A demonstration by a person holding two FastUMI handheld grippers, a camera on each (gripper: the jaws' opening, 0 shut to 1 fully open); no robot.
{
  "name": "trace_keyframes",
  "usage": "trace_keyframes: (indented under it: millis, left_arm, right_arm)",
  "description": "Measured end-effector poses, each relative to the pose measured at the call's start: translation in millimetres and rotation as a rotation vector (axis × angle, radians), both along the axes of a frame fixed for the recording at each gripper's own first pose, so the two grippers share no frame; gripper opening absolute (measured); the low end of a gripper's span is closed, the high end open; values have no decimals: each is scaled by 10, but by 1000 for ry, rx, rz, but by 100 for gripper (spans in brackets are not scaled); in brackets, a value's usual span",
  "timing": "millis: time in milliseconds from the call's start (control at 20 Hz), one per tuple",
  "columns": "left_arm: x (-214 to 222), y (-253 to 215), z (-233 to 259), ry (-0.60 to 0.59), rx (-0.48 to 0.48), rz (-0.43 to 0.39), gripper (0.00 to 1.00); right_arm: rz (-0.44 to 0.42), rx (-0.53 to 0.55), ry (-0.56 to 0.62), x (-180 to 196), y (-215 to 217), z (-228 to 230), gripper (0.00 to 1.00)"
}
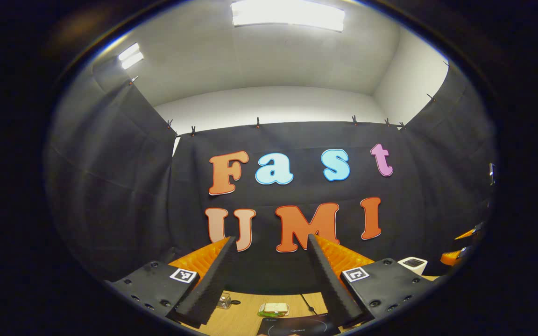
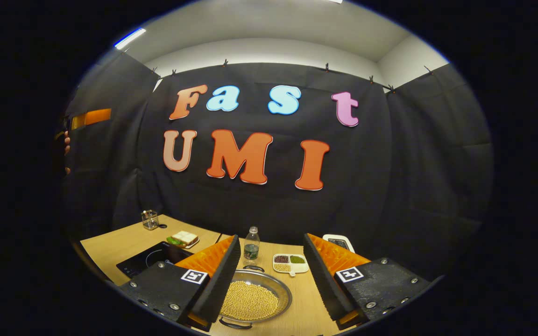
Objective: First push the handle of the pot to place it horizontally, then grasp the pot with both hands and set it on the induction cooktop.
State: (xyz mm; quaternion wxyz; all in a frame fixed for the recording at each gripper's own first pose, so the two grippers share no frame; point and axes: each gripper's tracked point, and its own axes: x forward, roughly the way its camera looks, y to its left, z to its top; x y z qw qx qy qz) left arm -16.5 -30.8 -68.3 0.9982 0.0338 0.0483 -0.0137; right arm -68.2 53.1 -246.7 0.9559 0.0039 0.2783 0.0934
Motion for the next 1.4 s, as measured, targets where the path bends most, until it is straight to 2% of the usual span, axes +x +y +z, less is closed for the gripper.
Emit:
trace_keyframes:
  millis: [250,450,500,600,800,850,1000,1100,1150,1400]
  left_arm:
    - [-56,-95,-102,28,-4,-19,97]
    - [-56,-49,-97,29,13,-10,97]
    - [-45,-35,-102,24,13,-8,97]
    - [-53,25,-112,15,40,8,97]
    - [-45,-12,-149,8,38,0,96]
    - [-45,-11,-175,10,45,0,99]
    - [-15,-48,-241,22,29,-8,99]
    - [39,-34,-270,26,25,-3,99]
    - [58,-20,-294,31,26,2,99]
    - [101,15,-415,62,35,12,98]
  right_arm:
    - [100,2,158,-303,344,-564,75]
    - [122,24,287,-476,475,-862,57]
    - [128,34,319,-525,524,-929,47]
    - [144,48,398,-628,623,-1084,35]
    - [201,99,569,-974,849,-1377,22]
    - [214,107,606,-1055,898,-1446,20]
    - [258,137,722,-1279,1047,-1657,7]
    - [270,171,816,-1455,1131,-1766,5]
    - [280,192,862,-1530,1185,-1807,0]
    - [297,215,973,-1733,1275,-2063,0]
